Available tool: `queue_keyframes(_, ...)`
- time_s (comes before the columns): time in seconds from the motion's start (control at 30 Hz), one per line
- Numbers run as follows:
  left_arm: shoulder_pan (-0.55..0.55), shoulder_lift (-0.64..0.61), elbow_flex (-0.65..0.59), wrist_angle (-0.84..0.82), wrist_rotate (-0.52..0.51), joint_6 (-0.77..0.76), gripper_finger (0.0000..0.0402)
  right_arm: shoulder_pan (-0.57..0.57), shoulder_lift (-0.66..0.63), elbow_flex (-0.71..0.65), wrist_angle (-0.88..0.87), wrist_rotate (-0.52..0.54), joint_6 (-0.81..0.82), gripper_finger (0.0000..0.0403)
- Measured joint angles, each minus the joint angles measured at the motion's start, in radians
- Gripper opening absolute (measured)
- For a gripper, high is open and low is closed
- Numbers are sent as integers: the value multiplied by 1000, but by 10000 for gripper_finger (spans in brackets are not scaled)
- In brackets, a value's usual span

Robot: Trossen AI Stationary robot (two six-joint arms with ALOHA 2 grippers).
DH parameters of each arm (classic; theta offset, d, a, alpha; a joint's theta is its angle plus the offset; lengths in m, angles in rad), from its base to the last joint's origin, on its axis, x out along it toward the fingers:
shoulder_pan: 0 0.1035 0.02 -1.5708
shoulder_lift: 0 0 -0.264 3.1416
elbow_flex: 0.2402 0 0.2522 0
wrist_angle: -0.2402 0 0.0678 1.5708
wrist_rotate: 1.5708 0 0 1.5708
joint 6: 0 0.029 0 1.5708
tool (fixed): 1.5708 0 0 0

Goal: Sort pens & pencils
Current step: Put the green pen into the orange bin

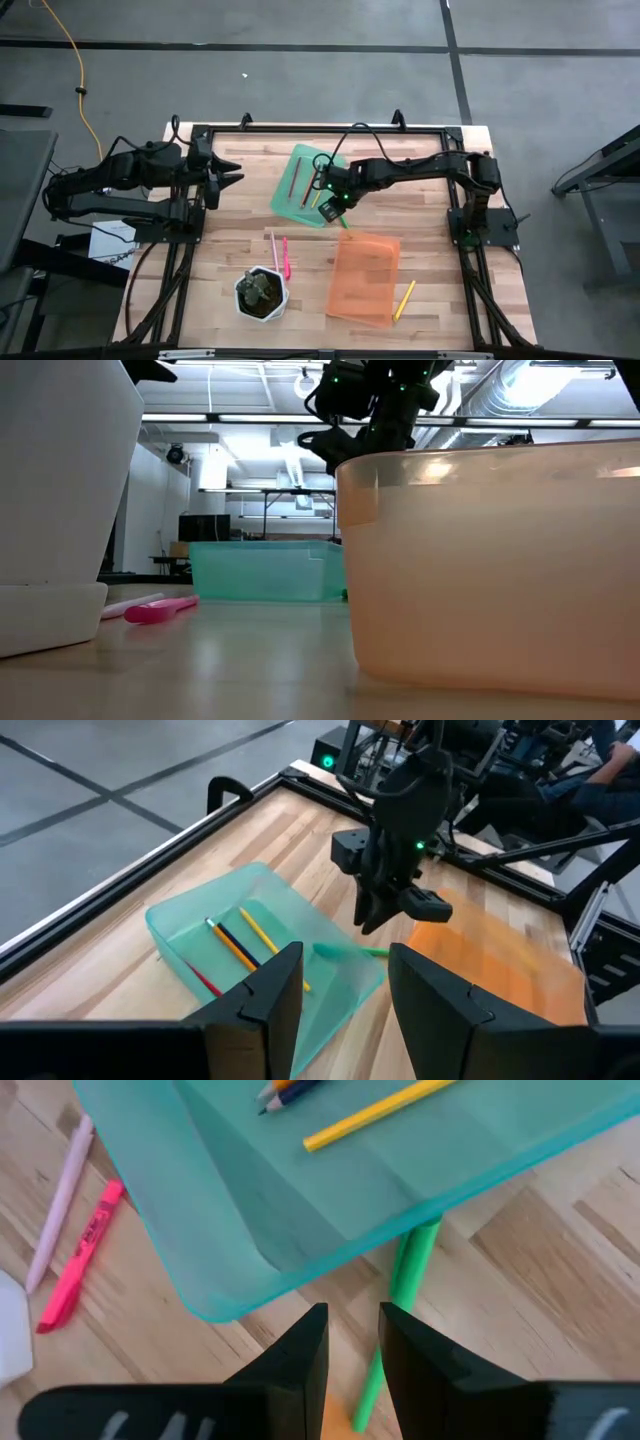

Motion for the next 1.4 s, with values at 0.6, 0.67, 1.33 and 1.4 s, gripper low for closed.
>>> queue_keyframes(0.6,0,1,0,-41,2,1,138,15,13,0,-22,24,-7,163)
queue_keyframes(0.67,0,1,0,-52,2,1,138,15,31,0,-26,-4,-7,160)
queue_keyframes(1.33,0,1,0,-83,6,3,138,32,120,0,-53,-46,1,154)
queue_keyframes(1.4,0,1,0,-83,6,3,138,32,123,0,-59,-45,-1,154)
